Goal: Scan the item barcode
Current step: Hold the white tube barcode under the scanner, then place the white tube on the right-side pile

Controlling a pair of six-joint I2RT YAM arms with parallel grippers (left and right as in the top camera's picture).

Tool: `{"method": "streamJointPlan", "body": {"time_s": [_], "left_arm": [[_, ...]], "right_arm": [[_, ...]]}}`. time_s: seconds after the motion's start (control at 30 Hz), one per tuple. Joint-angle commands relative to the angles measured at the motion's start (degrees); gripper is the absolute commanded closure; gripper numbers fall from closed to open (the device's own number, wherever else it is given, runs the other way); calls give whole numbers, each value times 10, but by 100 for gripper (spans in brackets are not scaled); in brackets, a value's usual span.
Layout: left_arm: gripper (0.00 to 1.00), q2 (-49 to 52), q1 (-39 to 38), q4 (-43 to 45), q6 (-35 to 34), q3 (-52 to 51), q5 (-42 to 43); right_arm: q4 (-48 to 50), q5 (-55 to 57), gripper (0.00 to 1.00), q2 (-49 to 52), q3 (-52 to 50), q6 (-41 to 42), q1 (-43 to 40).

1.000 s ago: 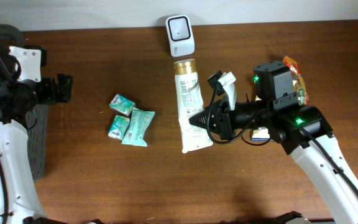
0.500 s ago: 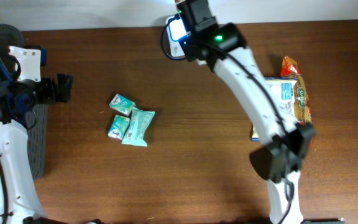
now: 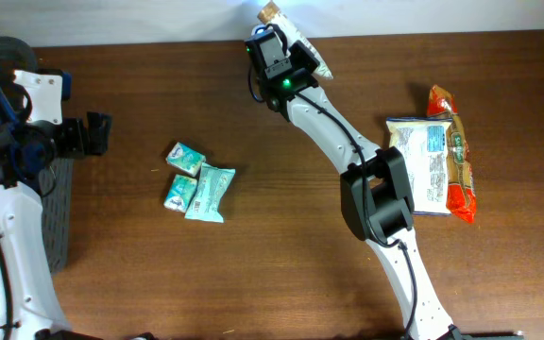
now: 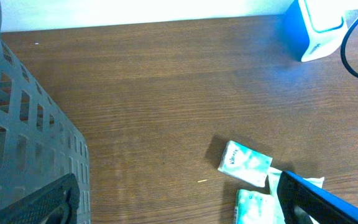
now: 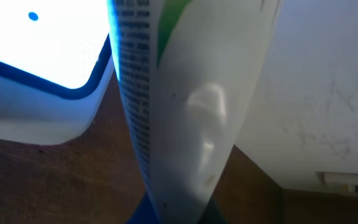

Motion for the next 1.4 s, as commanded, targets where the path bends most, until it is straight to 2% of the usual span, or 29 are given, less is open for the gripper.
{"method": "streamJointPlan", "body": {"time_s": [0.0,0.27,0.33,0.43,0.5,0.53,0.57,0.63,0.77,0.87,0.93,1.03,1.13,1.17,1.2,1.27,1.3,1.37], "left_arm": [[1,-2,2,1,7,-1,6],[1,-2,2,1,7,-1,6],[1,-2,2,1,7,-1,6],[1,-2,2,1,7,-1,6],[1,-2,2,1,7,-1,6],[1,-2,2,1,7,-1,6],[1,-2,2,1,7,-1,6],[1,-2,2,1,7,-1,6],[1,-2,2,1,7,-1,6],[1,-2,2,1,7,-1,6],[1,-2,2,1,7,-1,6],[1,-2,2,1,7,-1,6],[1,-2,2,1,7,-1,6],[1,-2,2,1,7,-1,6],[1,-2,2,1,7,-1,6],[1,-2,2,1,7,-1,6],[1,-2,2,1,7,-1,6],[1,-2,2,1,7,-1,6]], "right_arm": [[7,28,96,-11,17,2,6],[-24,9,96,-15,17,4,19],[-75,-53,96,-45,18,70,20],[-188,-162,96,-138,18,176,18],[-279,-299,96,-213,18,250,11],[-340,-421,96,-259,18,283,-1],[-393,-520,96,-290,18,286,-14],[-502,-628,96,-325,18,286,-49],[-635,-630,96,-321,-1,286,-120],[-642,-627,96,-321,-85,286,-181],[-611,-614,96,-321,-166,286,-213],[-531,-582,96,-321,-311,283,-254],[-439,-528,95,-321,-412,284,-287],[-417,-520,92,-321,-435,283,-293],[-398,-516,84,-321,-459,284,-301],[-392,-508,60,-321,-476,284,-309],[-392,-508,46,-322,-476,289,-311],[-405,-508,25,-322,-462,302,-320]]}}
